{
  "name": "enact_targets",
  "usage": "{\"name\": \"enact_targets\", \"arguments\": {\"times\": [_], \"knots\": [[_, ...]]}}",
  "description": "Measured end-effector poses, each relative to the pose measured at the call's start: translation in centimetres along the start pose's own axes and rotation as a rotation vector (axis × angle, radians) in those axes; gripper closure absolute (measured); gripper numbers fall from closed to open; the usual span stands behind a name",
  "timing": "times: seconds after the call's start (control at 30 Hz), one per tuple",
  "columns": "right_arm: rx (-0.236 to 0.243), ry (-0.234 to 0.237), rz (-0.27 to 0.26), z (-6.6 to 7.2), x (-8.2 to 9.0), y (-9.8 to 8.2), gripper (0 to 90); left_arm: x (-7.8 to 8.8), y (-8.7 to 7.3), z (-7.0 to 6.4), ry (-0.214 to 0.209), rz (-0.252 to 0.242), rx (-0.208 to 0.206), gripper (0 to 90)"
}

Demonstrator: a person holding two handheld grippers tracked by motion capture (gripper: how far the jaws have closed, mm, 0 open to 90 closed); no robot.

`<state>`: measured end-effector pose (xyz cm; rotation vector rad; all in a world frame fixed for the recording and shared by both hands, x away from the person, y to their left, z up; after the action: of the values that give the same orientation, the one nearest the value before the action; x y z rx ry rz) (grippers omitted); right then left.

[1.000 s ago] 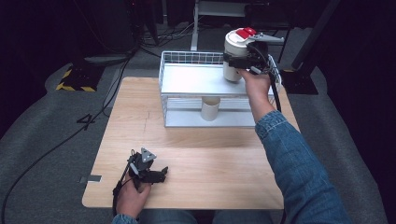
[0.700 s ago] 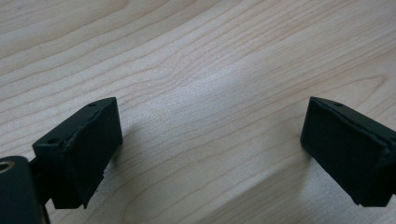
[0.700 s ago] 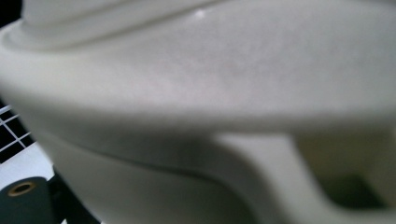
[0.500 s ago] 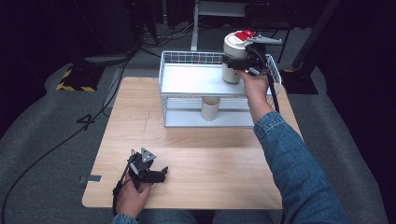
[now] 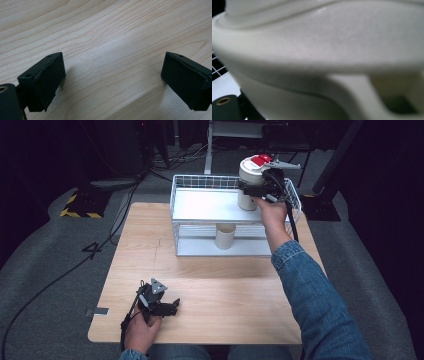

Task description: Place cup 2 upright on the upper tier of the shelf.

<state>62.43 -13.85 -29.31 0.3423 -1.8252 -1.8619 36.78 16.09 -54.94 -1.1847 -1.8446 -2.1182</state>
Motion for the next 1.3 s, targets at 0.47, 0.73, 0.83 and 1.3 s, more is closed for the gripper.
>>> {"name": "enact_targets", "arguments": {"times": [0.47,0.73,0.83,1.3], "knots": [[0.048,0.022,-0.012,0.0,0.4,-0.4,8.7,0.0,0.0,0.0,0.000,0.000,0.000,6.2],[0.051,0.017,-0.006,-0.2,0.6,-0.5,0.0,0.0,0.0,0.0,0.000,0.000,0.000,6.2],[0.040,0.018,-0.011,-0.4,0.9,-0.5,0.0,0.0,0.0,0.0,0.000,0.000,0.000,6.1],[0.045,0.090,-0.048,0.2,5.3,0.2,0.0,0.0,0.0,-0.1,0.001,-0.005,0.003,6.2]]}}
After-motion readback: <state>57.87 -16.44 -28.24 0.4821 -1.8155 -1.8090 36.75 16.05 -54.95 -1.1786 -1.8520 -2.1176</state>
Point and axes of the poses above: each handheld gripper's, and its own axes: x roughly backward along the jaws, y roughly out of its top, z roughly to its left, the point moved 6 cm from there along -x, roughly forward along the jaws, and after that the axes turned 11 degrees about -z, right-handed, at the moved point
